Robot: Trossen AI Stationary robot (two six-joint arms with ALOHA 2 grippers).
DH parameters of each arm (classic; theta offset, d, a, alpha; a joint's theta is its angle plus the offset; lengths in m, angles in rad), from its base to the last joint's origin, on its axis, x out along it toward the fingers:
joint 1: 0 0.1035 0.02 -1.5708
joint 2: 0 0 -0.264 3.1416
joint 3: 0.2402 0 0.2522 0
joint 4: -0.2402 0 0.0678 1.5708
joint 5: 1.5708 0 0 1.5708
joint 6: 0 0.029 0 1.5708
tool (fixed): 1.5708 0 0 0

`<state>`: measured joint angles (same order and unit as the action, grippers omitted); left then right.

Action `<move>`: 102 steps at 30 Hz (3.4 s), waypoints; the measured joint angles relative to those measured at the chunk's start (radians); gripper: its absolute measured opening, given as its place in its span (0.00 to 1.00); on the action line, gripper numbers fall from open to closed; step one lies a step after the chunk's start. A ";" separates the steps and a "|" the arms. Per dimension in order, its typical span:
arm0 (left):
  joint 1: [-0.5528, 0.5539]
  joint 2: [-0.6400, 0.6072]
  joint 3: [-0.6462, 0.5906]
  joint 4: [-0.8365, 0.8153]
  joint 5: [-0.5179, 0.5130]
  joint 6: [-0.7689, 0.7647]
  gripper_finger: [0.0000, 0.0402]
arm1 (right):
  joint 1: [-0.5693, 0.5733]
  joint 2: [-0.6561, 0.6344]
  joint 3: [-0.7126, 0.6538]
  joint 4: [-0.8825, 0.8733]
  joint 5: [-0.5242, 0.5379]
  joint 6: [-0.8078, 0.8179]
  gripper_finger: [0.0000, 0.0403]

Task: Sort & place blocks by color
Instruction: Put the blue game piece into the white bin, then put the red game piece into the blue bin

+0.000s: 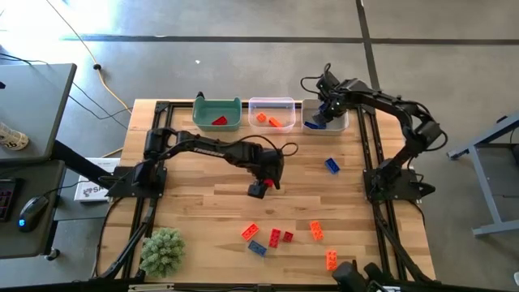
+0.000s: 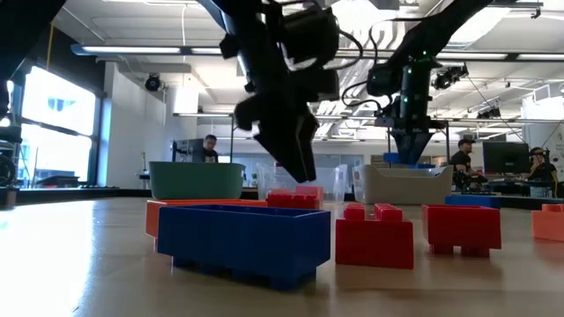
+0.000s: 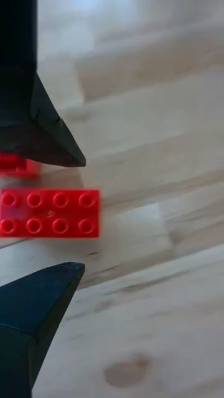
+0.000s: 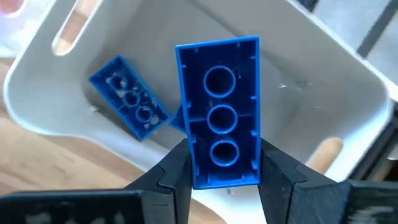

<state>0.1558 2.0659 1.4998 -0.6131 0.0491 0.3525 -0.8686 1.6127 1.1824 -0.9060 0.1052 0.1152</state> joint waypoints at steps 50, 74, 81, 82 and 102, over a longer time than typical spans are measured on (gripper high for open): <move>0.170 0.061 0.261 -0.147 -0.136 -0.046 0.27 | -0.001 -0.204 0.000 -0.032 -0.011 -0.088 0.42; 0.600 0.043 0.316 -0.383 -0.232 -0.141 0.27 | -0.001 -0.207 0.000 -0.032 -0.017 0.000 0.42; 0.655 0.042 0.316 -0.437 -0.230 -0.141 0.27 | -0.001 -0.207 0.000 -0.039 -0.030 0.110 0.42; 0.660 0.042 0.316 -0.445 -0.229 -0.141 0.27 | -0.001 -0.207 0.000 -0.040 -0.037 0.125 0.42; 0.725 -0.029 0.315 -0.495 -0.241 -0.088 0.28 | 0.048 -0.206 0.000 -0.115 -0.175 0.334 0.42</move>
<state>0.8810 2.0366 1.8145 -1.1084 -0.1914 0.2646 -0.8201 1.4063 1.1828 -1.0206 -0.0697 0.4488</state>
